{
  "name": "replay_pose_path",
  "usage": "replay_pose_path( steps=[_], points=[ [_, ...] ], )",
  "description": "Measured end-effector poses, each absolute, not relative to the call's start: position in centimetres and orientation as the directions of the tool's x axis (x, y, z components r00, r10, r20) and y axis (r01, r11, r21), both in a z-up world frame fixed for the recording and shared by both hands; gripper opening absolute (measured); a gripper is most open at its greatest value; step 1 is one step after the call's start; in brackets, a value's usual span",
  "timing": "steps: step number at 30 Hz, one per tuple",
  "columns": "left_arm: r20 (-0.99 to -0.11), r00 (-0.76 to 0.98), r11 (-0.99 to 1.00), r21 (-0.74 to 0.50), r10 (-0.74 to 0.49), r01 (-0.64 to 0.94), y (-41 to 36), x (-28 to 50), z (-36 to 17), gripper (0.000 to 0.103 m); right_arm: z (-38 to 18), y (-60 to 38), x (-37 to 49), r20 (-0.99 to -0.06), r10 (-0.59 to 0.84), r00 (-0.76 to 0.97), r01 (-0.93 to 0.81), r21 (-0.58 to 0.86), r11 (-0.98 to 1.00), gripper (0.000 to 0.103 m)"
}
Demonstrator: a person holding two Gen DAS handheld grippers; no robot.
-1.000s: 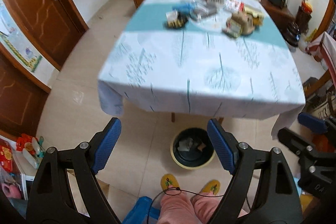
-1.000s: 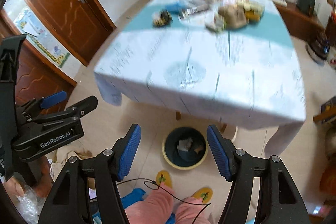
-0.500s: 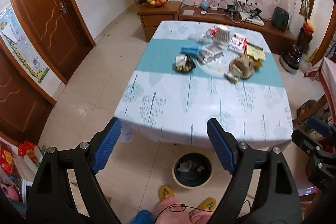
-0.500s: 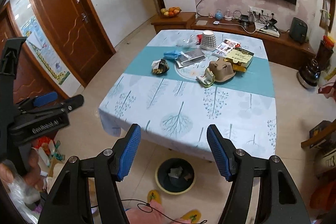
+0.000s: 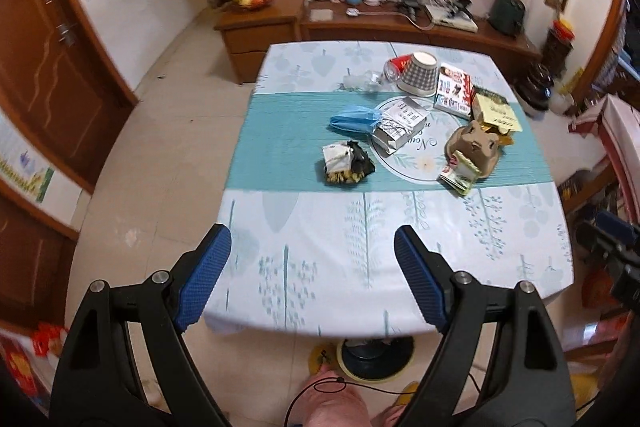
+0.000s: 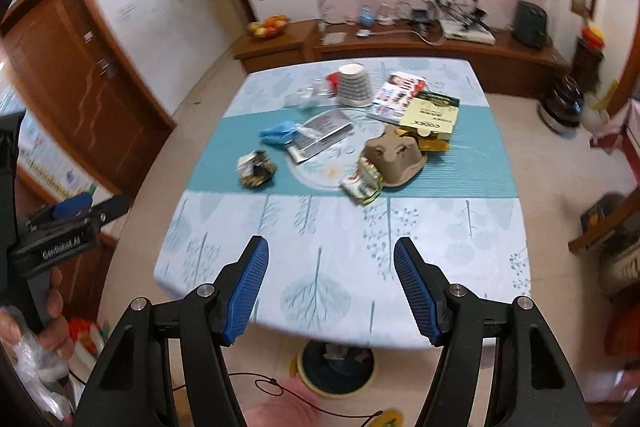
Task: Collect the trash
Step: 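Return both tools to the table, then grasp the white wrapper with the left tool while the right tool grasps the green-white packet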
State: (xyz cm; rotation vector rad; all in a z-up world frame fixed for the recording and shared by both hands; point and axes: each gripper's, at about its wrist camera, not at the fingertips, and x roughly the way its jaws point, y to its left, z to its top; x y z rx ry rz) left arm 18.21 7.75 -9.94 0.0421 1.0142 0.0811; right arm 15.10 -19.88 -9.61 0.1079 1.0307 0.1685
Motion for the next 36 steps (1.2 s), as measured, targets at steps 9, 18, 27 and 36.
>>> replay_pose_path(
  steps=[9, 18, 27, 36],
  points=[
    [-0.9, 0.435, 0.995, 0.032, -0.012, 0.094, 9.0, 30.9, -20.0, 0.082, -19.9, -19.5, 24.8, -0.887, 0.109, 0.449, 0.067, 0.156, 0.986, 0.066],
    [-0.929, 0.367, 0.993, -0.006, -0.051, 0.122, 7.6, 36.7, -27.7, 0.081, -28.7, -20.7, 31.2, -0.9, 0.065, 0.431, 0.148, 0.141, 0.979, 0.066],
    [-0.945, 0.319, 0.994, -0.042, -0.071, 0.097, 7.5, 39.1, -31.8, 0.08, -33.5, -21.5, 33.7, -0.908, 0.066, 0.413, 0.205, 0.163, 0.965, 0.058],
    [-0.944, 0.321, 0.996, -0.062, -0.079, 0.06, 8.1, 40.1, -32.9, 0.079, -34.7, -19.2, 34.6, -0.896, 0.065, 0.439, 0.145, 0.143, 0.979, 0.045]
  ],
)
